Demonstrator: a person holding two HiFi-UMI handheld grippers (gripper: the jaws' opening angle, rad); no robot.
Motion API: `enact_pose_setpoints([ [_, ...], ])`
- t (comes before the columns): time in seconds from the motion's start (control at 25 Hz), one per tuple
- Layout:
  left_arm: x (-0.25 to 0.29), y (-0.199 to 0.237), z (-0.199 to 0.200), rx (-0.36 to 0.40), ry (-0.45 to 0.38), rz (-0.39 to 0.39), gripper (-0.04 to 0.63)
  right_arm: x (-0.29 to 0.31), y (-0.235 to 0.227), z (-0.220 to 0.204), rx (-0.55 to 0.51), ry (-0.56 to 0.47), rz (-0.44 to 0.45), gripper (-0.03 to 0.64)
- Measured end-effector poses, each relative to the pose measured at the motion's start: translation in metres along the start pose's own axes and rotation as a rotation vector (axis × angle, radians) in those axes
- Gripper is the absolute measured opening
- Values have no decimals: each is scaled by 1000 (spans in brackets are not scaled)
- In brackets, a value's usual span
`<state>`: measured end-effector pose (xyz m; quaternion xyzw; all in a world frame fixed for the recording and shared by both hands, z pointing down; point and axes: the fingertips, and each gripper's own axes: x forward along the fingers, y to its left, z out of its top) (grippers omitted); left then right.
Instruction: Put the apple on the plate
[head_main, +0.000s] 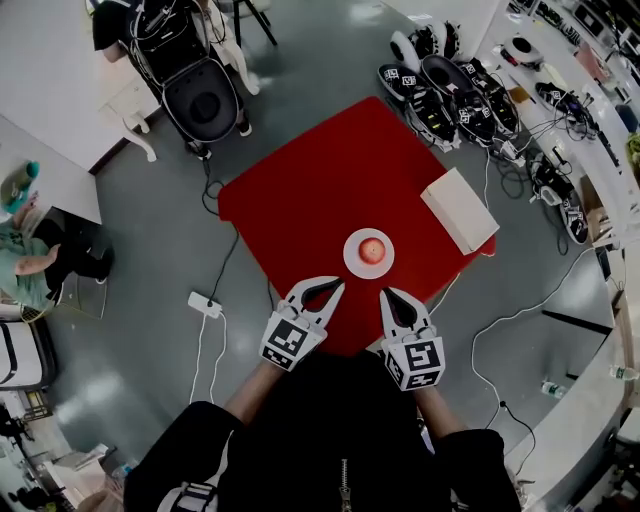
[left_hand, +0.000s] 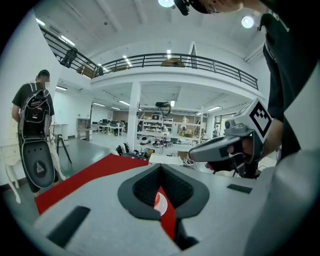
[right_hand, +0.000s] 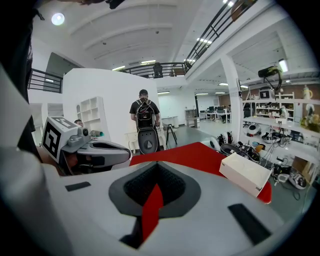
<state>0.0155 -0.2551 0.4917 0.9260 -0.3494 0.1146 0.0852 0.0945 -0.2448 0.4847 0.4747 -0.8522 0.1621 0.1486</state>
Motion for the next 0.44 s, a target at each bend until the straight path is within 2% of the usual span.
enact_pose_setpoints([
  [0.44,2,-5,-7,12,17,-13,5,-1,3,0,6,4,4,9],
])
